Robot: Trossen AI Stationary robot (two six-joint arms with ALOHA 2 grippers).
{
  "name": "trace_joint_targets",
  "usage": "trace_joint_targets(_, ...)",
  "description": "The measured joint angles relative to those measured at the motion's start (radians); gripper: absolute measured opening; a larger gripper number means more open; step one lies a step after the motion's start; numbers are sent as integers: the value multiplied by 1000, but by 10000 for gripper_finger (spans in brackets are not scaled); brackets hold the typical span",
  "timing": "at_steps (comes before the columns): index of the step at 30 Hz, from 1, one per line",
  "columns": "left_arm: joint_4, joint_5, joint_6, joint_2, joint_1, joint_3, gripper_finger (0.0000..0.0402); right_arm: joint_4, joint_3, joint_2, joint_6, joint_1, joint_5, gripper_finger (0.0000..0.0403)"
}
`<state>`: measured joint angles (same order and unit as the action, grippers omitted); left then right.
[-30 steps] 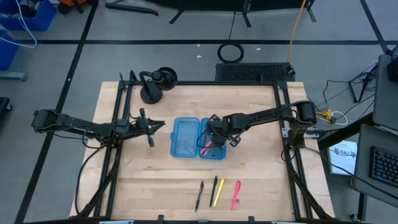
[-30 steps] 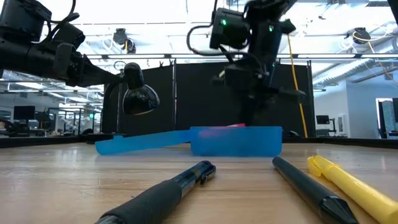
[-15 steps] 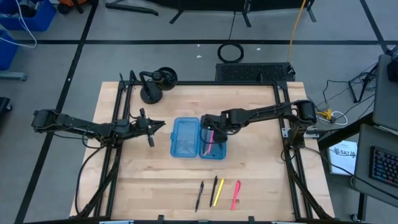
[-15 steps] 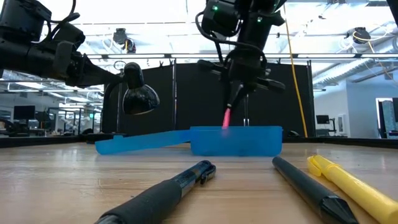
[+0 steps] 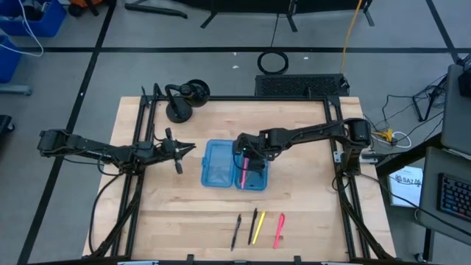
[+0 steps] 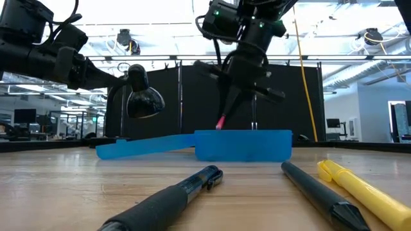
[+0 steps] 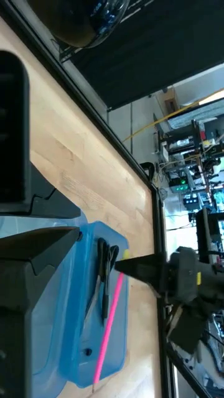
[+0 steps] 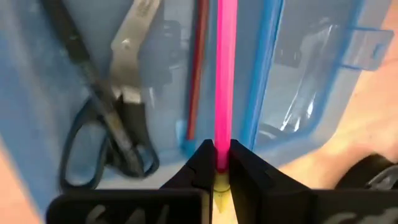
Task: Pick & place school supplies into a supply box
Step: Adjust the pink pencil in the blue supply box
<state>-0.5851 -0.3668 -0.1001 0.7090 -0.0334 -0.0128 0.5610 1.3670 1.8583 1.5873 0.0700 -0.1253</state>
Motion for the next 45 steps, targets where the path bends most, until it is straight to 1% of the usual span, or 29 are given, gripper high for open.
trace_joint_targets(8,4,-1,0,0,0,0,37,-19,0,90,32,7,-1,19)
trace_joint_targets(15,16,-1,-4,0,0,0,37,-49,0,91,29,26,17,19)
trace_joint_targets(20,16,-1,-12,0,0,0,37,-51,0,91,37,36,-27,19)
trace_joint_targets(29,16,-1,-11,0,0,0,37,-56,0,91,22,53,0,19)
trace_joint_targets(36,15,0,-12,0,0,0,37,-72,0,91,25,53,1,19)
trace_joint_targets(40,15,0,-12,0,0,0,37,-72,0,91,22,53,26,19)
trace_joint_targets(45,15,0,-22,0,0,0,37,-79,-1,123,22,53,21,20)
